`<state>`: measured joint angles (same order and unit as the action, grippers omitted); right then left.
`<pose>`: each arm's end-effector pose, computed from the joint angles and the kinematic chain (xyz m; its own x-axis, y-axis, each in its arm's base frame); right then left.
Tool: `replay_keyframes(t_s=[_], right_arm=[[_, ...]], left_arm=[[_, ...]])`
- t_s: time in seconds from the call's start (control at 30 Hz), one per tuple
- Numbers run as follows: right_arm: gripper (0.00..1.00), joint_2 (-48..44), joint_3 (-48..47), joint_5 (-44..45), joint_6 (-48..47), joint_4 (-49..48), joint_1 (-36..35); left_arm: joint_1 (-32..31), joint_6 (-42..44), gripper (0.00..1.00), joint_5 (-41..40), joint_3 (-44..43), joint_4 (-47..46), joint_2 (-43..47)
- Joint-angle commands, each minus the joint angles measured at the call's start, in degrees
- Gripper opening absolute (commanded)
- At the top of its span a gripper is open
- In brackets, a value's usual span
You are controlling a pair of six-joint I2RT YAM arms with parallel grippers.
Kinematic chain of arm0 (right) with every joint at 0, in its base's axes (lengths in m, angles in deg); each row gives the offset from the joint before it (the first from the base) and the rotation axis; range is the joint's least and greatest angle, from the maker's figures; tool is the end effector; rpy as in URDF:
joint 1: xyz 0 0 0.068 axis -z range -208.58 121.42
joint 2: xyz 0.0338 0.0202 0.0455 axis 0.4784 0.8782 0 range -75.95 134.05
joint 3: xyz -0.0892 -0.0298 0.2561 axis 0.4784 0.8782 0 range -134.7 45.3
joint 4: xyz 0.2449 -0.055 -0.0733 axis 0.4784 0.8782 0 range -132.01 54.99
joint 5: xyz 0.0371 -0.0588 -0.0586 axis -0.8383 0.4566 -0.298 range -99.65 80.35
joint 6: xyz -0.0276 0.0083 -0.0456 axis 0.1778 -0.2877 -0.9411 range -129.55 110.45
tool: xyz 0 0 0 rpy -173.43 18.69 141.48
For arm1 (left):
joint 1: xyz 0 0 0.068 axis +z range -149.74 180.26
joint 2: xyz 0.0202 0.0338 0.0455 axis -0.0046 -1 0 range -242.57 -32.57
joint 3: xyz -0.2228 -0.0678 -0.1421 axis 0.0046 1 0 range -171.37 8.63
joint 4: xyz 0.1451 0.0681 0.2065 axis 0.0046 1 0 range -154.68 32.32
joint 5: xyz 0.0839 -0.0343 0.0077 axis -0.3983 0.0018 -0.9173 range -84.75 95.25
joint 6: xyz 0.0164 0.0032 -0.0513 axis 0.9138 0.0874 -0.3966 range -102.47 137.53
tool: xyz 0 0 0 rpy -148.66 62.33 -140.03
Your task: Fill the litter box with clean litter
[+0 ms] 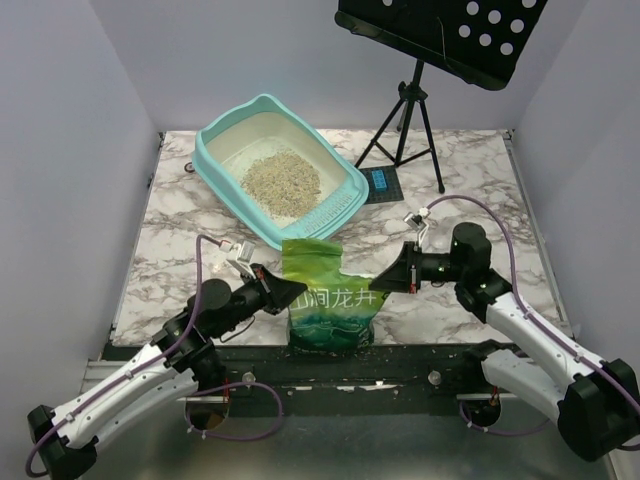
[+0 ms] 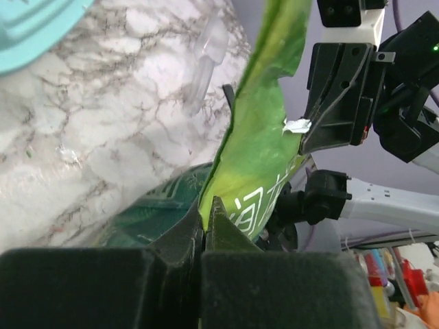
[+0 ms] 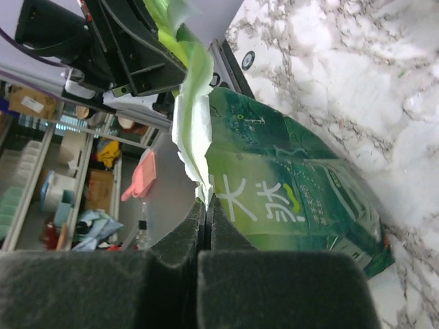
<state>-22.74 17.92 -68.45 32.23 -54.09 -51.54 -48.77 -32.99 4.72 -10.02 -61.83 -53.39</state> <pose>0.1707 0.1055 0.2502 -0.8076 0.0327 -0.5888 -0.5753 0.1759 0.7988 0.0852 -0.0977 0.2485 -0.6145 -0.4695 -0.6340 0.4320 0.4721 -0.7684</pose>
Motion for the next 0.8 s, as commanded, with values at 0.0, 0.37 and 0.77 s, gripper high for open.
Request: replay_keyframes(t_s=[0.0, 0.37, 0.77], right_arm=[[0.01, -1.88, -2.85, -1.13, 3.23, 7.57, 1.60], [0.01, -7.33, 2.49, -4.73, 6.37, 19.55, 1.60], [0.01, -10.50, 7.43, -8.60, 11.48, 16.82, 0.99]], left_arm=[[0.87, -7.31, 0.00, 10.54, -7.87, 12.76, -2.47], [0.96, -21.17, 0.00, 16.53, -6.25, 28.18, 12.79], [0.96, -34.63, 0.00, 23.38, 6.16, 21.68, 23.46]])
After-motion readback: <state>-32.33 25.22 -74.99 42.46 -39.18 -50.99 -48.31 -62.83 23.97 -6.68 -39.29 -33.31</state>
